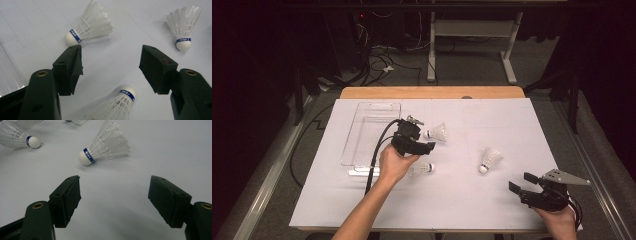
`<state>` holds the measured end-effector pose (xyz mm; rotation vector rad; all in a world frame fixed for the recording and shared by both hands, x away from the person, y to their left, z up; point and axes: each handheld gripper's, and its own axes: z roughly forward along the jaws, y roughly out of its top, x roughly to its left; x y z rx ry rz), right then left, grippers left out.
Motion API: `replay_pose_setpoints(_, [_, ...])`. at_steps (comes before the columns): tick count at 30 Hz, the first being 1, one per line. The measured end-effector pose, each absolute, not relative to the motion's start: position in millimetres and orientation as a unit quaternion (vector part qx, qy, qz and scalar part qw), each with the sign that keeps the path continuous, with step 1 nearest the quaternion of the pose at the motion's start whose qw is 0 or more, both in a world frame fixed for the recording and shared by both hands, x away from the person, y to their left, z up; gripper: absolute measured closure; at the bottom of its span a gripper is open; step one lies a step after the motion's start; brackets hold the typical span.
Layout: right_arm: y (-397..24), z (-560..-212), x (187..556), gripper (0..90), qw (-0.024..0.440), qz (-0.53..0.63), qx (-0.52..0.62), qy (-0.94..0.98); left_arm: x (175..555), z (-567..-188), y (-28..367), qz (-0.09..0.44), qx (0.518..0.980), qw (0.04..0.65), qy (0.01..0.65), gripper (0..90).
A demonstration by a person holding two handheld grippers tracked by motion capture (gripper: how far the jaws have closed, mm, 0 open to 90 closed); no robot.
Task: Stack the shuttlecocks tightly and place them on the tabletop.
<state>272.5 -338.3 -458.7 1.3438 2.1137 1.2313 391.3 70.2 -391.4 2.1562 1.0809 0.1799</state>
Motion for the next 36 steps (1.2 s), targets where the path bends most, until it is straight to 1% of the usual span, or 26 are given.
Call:
replay_pose_setpoints(12, [-339,-459,273,26.3,0.173,0.437,0.474,0.745,379,-395,82,0.060,0.831,0.357,0.423,34.8])
replay_pose_setpoints(26, [-339,-459,273,26.3,0.174,0.436,0.476,0.744,357,-397,100,0.063,0.829,0.359,0.423,34.8])
replay_pose_setpoints(36, [-339,-459,272,26.3,0.174,0.436,0.476,0.744,345,-397,104,0.067,0.828,0.366,0.420,35.2])
